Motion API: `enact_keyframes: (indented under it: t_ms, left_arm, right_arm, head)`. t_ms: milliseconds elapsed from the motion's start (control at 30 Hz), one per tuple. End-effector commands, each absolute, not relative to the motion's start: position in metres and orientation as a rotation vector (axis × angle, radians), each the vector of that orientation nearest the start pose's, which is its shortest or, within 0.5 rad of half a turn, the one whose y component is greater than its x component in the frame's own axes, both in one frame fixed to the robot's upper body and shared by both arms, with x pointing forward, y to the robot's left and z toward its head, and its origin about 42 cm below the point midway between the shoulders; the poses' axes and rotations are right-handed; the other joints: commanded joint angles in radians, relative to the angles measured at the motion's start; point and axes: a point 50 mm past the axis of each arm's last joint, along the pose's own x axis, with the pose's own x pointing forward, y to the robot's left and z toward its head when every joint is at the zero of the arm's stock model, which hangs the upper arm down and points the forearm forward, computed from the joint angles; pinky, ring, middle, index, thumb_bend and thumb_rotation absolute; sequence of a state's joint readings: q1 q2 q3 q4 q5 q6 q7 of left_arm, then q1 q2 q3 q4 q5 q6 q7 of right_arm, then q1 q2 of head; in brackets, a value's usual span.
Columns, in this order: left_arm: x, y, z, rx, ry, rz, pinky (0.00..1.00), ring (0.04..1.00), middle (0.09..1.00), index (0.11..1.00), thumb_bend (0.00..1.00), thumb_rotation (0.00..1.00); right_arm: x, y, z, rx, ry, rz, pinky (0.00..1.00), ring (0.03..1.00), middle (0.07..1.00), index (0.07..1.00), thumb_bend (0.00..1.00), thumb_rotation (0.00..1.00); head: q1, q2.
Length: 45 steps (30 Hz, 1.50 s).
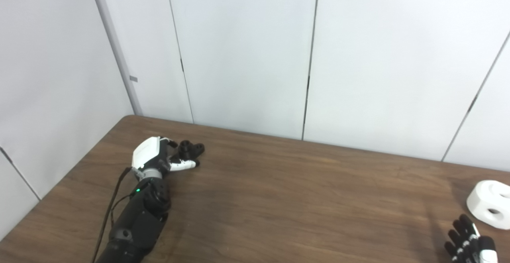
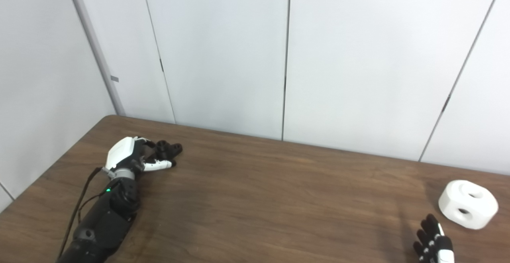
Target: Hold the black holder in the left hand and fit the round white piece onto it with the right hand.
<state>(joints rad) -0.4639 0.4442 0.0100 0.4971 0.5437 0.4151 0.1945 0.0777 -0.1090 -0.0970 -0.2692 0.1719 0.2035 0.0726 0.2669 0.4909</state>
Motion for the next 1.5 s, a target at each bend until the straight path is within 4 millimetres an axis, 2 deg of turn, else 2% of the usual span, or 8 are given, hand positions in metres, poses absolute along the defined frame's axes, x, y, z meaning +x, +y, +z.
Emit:
enact_keyframes:
  t_ms: [0, 533, 733, 767, 800, 867, 1100, 1467]
  left_arm:
    - [0.434, 0.408, 0.187, 1.002, 0.261, 0.522, 1.0, 1.0, 0.947, 0.732, 0.89, 0.33]
    - [0.427, 0.409, 0.18, 1.019, 0.291, 0.502, 1.0, 1.0, 0.937, 0.677, 0.87, 0.3]
    - [0.428, 0.41, 0.176, 1.007, 0.282, 0.505, 1.0, 0.997, 0.906, 0.594, 0.83, 0.17]
    - [0.428, 0.409, 0.176, 1.007, 0.282, 0.504, 1.0, 0.999, 0.903, 0.544, 0.68, 0.12]
    - [0.428, 0.409, 0.175, 1.0, 0.276, 0.503, 1.0, 0.997, 0.894, 0.507, 0.57, 0.08]
    - [0.428, 0.408, 0.172, 0.992, 0.266, 0.501, 1.0, 0.983, 0.868, 0.49, 0.54, 0.06]
    - [0.428, 0.406, 0.164, 1.013, 0.249, 0.48, 1.0, 0.929, 0.803, 0.484, 0.52, 0.04]
    - [0.429, 0.406, 0.16, 1.004, 0.255, 0.461, 1.0, 0.924, 0.804, 0.485, 0.52, 0.05]
  right_arm:
    - [0.259, -0.265, 0.153, 0.045, -0.067, 0.003, 1.0, 1.0, 1.0, 1.0, 0.49, 1.0]
    - [0.257, -0.268, 0.151, 0.037, -0.068, 0.006, 1.0, 1.0, 1.0, 1.0, 0.5, 1.0]
    - [0.256, -0.269, 0.152, 0.038, -0.066, 0.004, 1.0, 1.0, 1.0, 1.0, 0.5, 1.0]
    - [0.256, -0.269, 0.152, 0.039, -0.066, 0.003, 1.0, 1.0, 1.0, 1.0, 0.51, 1.0]
    - [0.256, -0.269, 0.152, 0.039, -0.064, 0.004, 1.0, 1.0, 1.0, 1.0, 0.51, 1.0]
    - [0.256, -0.27, 0.152, 0.04, -0.065, 0.003, 1.0, 1.0, 1.0, 1.0, 0.51, 1.0]
    - [0.255, -0.271, 0.153, 0.042, -0.059, 0.005, 1.0, 1.0, 1.0, 1.0, 0.53, 1.0]
    - [0.255, -0.27, 0.153, 0.049, -0.063, 0.005, 1.0, 1.0, 1.0, 1.0, 0.52, 1.0]
  head:
    - [0.001, 0.001]
    - [0.002, 0.017]
    - [0.0, 0.021]
    - [0.0, 0.021]
    - [-0.001, 0.023]
    - [-0.001, 0.023]
    - [-0.004, 0.027]
    - [-0.015, 0.034]
